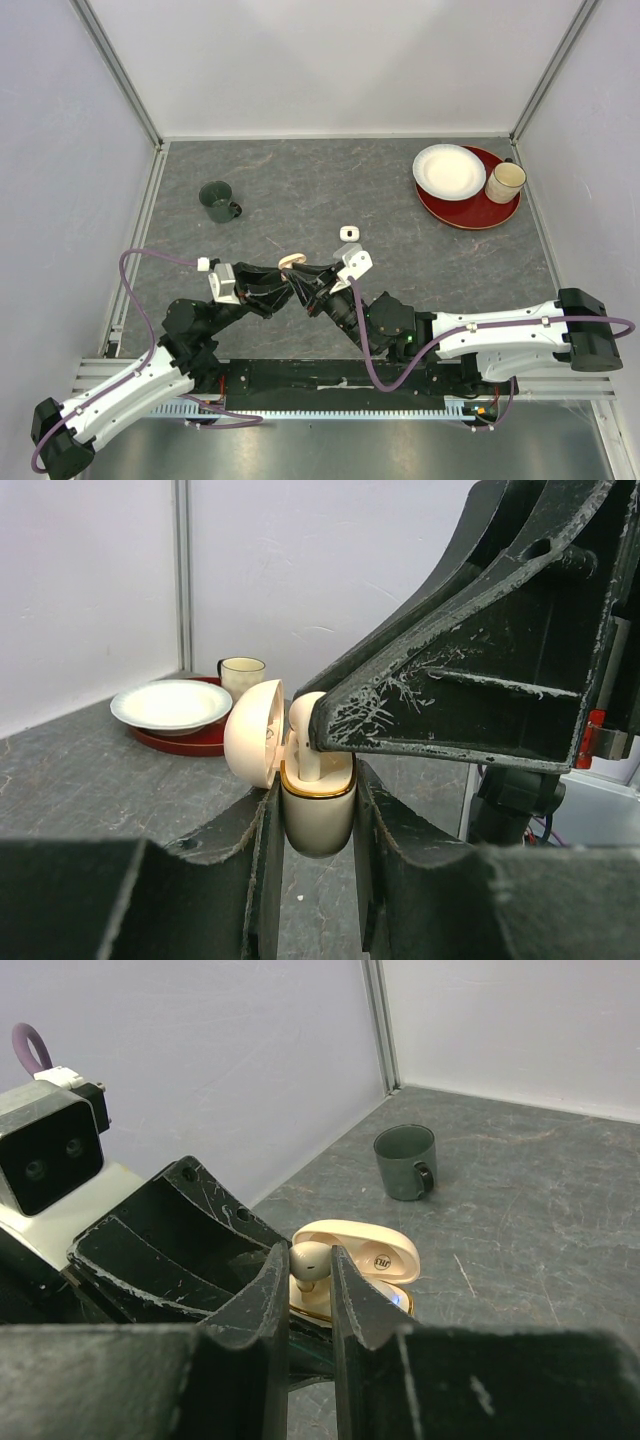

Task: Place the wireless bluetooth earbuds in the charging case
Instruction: Place the earbud in the charging case.

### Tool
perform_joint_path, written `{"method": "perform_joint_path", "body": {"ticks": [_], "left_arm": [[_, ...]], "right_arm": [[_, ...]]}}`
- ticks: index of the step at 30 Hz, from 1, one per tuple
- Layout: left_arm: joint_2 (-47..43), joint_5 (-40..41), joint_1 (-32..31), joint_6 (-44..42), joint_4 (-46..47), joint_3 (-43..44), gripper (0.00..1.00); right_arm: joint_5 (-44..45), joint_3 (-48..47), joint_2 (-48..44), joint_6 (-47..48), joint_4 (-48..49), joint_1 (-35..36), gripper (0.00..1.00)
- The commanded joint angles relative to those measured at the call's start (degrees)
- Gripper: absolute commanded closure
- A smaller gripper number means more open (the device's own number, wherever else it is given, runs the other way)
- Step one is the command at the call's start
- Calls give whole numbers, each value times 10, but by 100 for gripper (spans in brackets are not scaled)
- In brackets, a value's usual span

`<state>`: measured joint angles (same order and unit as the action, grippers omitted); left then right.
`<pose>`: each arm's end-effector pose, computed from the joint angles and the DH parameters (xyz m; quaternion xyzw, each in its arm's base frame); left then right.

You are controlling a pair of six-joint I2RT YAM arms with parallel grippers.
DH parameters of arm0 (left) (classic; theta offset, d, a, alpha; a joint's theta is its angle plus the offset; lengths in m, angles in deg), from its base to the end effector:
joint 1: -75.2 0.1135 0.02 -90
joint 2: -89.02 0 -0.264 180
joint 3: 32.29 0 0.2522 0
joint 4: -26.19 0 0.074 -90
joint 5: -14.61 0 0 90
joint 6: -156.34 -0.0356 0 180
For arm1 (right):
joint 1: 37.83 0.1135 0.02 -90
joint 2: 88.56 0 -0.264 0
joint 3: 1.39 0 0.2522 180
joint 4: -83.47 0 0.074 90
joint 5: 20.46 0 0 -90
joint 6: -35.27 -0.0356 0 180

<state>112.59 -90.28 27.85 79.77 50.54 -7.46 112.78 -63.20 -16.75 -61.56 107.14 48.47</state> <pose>0.0799 -0.1003 0.2715 0.2590 0.4733 -0.4840 0.6889 0.0426 0.2809 0.3441 -0.1444 0.6269 0.3742 0.6679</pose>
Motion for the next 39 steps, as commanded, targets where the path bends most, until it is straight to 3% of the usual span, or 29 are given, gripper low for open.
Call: {"method": "perform_joint_path", "body": {"ticks": [1,8,39], "left_arm": [[-6,22,1,-6,60,26,98],[3,15,0,-10,69,28,98],[9,10,1,-6,72,26,98]], "right_arm": [[27,-11,-9,4,-47,1,95],[33,-11,-11,-5,-53,1,84],[54,-18,-32,-19,-43,0,67]]}}
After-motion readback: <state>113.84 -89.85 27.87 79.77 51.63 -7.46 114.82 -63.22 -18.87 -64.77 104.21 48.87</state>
